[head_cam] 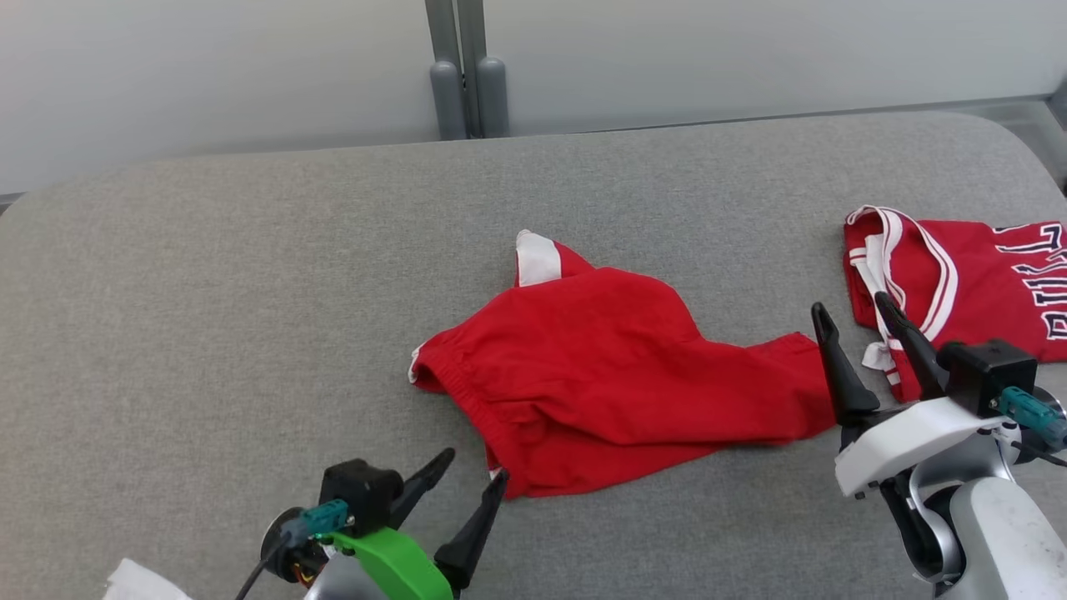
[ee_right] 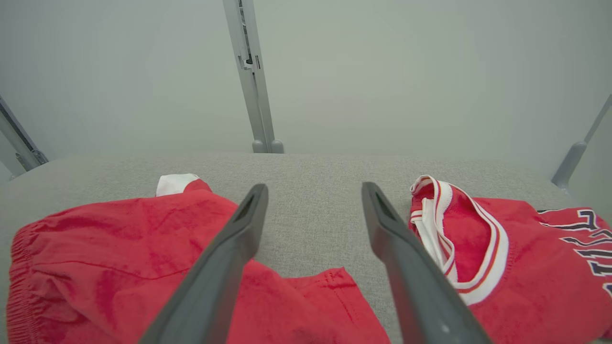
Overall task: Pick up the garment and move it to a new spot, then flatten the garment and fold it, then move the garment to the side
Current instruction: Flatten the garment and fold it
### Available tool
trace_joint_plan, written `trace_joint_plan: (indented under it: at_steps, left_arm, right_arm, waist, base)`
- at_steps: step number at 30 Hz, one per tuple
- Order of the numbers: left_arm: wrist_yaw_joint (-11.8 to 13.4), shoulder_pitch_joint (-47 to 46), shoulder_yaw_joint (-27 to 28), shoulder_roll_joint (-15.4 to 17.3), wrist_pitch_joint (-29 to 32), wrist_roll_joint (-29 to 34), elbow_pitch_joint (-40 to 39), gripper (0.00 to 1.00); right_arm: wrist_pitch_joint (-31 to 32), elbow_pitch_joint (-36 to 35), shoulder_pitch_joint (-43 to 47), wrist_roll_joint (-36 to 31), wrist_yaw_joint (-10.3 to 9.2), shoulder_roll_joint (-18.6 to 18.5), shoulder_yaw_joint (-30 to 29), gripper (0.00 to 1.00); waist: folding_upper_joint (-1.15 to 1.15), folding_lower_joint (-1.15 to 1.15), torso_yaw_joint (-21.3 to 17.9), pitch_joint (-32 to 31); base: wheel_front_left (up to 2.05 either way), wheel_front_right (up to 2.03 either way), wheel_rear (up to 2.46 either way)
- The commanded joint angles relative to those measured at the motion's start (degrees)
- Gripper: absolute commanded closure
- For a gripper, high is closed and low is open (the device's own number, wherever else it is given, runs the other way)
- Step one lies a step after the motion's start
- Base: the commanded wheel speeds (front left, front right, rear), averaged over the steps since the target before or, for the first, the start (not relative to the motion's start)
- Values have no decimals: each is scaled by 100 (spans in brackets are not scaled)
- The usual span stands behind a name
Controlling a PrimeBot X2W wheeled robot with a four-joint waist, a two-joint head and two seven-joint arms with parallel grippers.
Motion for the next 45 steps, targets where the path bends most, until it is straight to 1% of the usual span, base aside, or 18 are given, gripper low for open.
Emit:
trace_joint_plan:
  at_steps: [1,3,6,8,13,14,15,16,17,22,25,28,31,33,35,38,40,45]
  left_arm:
    - [-12,-191,-203,200,174,-224,-40,0]
    - [-13,-309,-513,359,369,-486,-47,0]
    - [-14,-526,-782,548,533,-693,131,0]
    - [-14,-649,-946,569,541,-824,274,0]
    - [-15,-978,-1195,648,343,-974,739,0]
    - [-15,-1029,-1239,646,294,-997,799,17]
    - [-15,-1086,-1302,640,239,-1057,842,59]
    - [-15,-1134,-1333,649,179,-1091,861,94]
    - [-15,-1184,-1343,686,108,-1126,891,100]
    - [-15,-1275,-1207,745,-267,-1398,650,100]
    - [-8,-1346,-1014,917,-342,-1565,461,100]
    - [103,-1451,-762,973,-332,-1737,426,100]
    - [292,-1580,-462,1026,-293,-1938,621,100]
    - [369,-1652,-312,986,-230,-2129,778,100]
    - [450,-1722,-177,1051,-149,-2251,966,100]
    - [472,-1784,45,1024,-84,-2536,1185,100]
    - [476,-1812,101,1134,-35,-2564,1338,100]
    - [392,-1832,173,1172,-11,-2677,1673,100]
  right_arm:
    - [-21,-21,-100,-18,-2,-26,4,0]
    - [-18,-27,-155,-22,-1,-27,9,0]
    - [-45,-16,-207,-31,-2,-15,-12,0]
    - [-60,-11,-251,-33,-2,-1,-14,0]
    - [-139,41,-294,-27,-2,35,-15,0]
    - [-159,48,-302,-27,-2,36,-16,0]
    - [-175,56,-303,-22,-2,33,-24,0]
    - [-179,65,-297,-21,-2,31,-36,0]
    - [-199,77,-290,-25,-2,30,-48,0]
    - [-225,115,-267,-35,-2,41,-65,0]
    - [-223,127,-256,-27,-2,44,-49,0]
    - [-202,123,-290,-6,-2,39,-6,0]
    - [-189,127,-348,16,-2,31,43,0]
    - [-189,137,-376,23,-2,22,58,0]
    - [-202,144,-397,33,-2,10,59,0]
    - [-226,166,-418,40,-2,-4,22,0]
    - [-230,181,-426,42,-2,-11,18,0]
    - [-245,239,-445,40,-2,-5,-11,0]
  waist:
    - [0,0,-154,127]
    - [0,0,-276,218]
    - [0,0,-442,342]
    - [0,0,-555,425]
    - [0,0,-760,579]
    - [0,0,-783,591]
    - [0,0,-802,600]
    - [0,0,-810,605]
    - [0,0,-818,605]
    - [0,0,-817,578]
    - [0,0,-809,574]
    - [0,0,-832,608]
    - [0,0,-900,689]
    - [0,0,-950,754]
    - [0,0,-1002,825]
    - [0,0,-1052,916]
    - [0,0,-1077,954]
    - [0,0,-1054,954]
  base:
    - [0,0,0]
    - [0,0,0]
    - [0,0,0]
    - [0,0,0]
    - [0,0,0]
    - [0,0,0]
    - [0,0,0]
    - [0,0,0]
    - [0,0,0]
    - [0,0,0]
    - [0,0,0]
    - [0,0,0]
    - [0,0,0]
    - [0,0,0]
    - [0,0,0]
    - [0,0,0]
    - [0,0,0]
    - [0,0,0]
